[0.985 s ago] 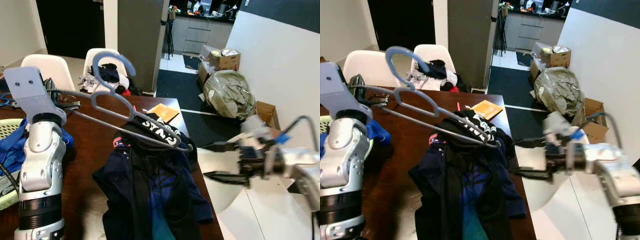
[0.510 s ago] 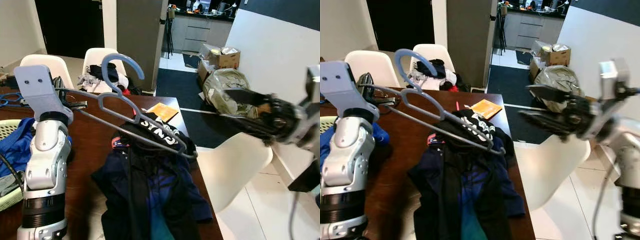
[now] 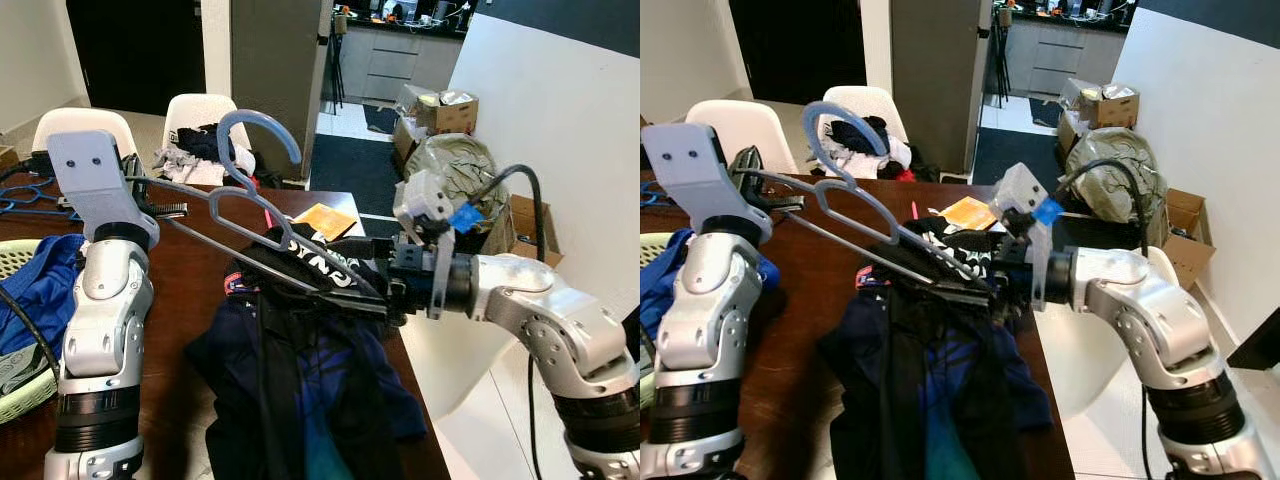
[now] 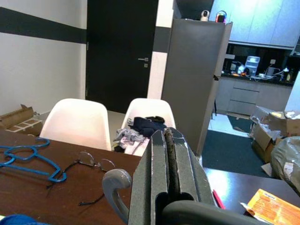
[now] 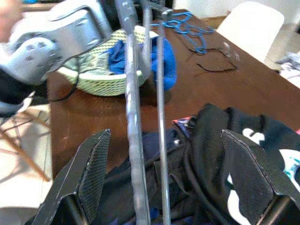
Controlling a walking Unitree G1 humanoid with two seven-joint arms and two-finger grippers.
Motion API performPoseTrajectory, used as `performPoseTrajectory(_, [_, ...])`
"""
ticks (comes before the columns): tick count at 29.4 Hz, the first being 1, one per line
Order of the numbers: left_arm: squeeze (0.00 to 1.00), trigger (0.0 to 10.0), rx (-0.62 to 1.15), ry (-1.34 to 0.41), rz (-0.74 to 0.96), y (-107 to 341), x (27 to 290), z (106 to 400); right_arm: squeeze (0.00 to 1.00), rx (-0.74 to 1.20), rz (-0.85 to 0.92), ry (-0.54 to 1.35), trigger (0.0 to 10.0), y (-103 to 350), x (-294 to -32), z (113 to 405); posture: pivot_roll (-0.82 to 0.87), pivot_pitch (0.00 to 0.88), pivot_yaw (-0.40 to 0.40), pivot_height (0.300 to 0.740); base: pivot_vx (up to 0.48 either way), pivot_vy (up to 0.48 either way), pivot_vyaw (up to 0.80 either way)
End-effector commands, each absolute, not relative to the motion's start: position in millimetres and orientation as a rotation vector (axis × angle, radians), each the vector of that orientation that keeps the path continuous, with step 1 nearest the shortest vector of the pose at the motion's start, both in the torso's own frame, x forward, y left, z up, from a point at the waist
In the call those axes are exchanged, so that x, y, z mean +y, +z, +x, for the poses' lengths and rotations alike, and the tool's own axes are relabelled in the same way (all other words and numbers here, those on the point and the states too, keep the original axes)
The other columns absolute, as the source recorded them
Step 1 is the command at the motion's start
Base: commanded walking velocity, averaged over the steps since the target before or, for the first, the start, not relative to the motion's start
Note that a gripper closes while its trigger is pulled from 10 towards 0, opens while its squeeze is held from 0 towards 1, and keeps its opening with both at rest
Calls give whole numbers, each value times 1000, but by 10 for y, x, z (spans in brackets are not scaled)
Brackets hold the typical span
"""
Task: Hang hanger
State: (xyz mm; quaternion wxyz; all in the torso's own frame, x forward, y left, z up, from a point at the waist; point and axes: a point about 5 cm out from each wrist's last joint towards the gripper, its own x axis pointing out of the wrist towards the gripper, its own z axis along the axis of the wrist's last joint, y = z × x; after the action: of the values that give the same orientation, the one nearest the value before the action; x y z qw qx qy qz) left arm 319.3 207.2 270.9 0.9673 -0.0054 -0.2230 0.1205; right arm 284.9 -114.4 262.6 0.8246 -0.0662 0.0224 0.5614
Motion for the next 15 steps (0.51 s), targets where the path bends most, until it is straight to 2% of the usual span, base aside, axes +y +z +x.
performPoseTrajectory(1, [0,10000,-449,222,2,2702,2012,3217,0,43,-145,1175,10000,2676,-1118,2850,80,0,-61,740,0,0,0])
performPoseTrajectory(15, [0,10000,-435,213,25,2651,1973,3238,0,-15,-105,1232,10000,2837,-854,2740,76,0,-56,740,0,0,0])
